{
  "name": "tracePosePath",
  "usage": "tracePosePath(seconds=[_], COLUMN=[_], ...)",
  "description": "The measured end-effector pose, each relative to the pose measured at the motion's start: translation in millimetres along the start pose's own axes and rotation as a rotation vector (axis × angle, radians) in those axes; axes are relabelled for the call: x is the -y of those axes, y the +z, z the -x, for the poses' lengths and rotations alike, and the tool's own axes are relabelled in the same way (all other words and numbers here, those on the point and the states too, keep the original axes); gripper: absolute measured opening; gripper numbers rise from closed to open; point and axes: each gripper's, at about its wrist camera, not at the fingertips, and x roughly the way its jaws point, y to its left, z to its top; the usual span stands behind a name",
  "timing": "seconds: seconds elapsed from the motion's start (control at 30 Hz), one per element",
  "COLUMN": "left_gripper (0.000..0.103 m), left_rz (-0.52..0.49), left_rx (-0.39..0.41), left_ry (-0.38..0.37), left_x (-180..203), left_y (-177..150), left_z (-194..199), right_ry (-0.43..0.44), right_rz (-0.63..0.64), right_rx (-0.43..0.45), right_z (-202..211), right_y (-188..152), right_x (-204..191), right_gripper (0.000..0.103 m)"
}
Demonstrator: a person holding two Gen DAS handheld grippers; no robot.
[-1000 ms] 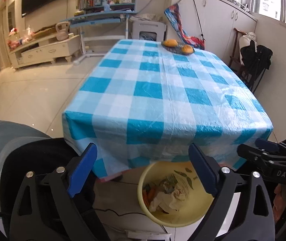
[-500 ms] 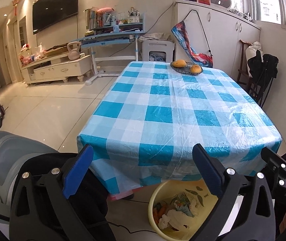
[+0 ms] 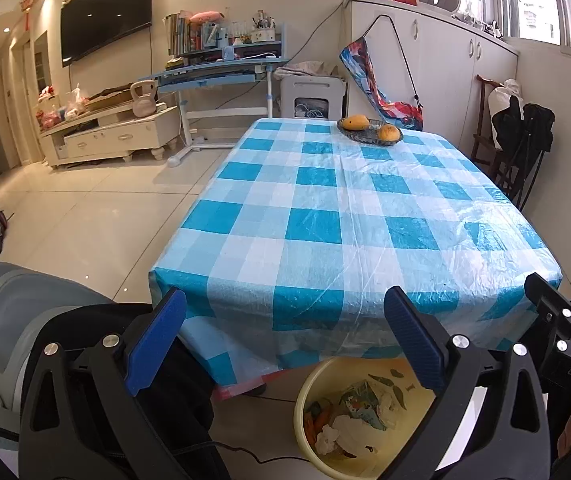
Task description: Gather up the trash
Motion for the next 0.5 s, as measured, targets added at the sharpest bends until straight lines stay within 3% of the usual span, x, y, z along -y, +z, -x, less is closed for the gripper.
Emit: tracePosePath(seconds=[0.5], left_gripper=[0.095], left_rz=[0.012], left_rx=[0.010], left_ry=[0.030], left_x=[-5.9], left_y=[-2.2], left_z=[-2.2], right_ry=[-0.016], right_rz=[0.021], right_rx=[0.008], right_z=[-1.6], right_y=[0.2], right_x=[-4.7], right_gripper=[0.096])
